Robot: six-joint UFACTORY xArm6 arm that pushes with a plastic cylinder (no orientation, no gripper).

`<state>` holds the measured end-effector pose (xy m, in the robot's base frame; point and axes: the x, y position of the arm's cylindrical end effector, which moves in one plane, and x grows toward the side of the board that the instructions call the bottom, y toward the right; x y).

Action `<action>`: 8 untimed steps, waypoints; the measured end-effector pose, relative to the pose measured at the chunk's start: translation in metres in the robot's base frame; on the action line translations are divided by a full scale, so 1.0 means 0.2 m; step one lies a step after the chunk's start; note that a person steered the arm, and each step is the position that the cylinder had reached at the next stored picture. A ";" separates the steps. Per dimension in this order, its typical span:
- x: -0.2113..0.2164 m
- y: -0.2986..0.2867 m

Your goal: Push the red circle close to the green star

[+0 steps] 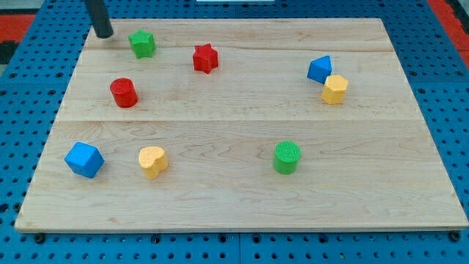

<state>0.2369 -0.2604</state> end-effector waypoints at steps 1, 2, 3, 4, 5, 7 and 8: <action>0.25 -0.10; 0.55 -0.11; 0.84 -0.11; 0.84 -0.09; 0.85 0.25; 0.94 0.34; 1.10 0.37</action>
<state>0.4569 -0.1856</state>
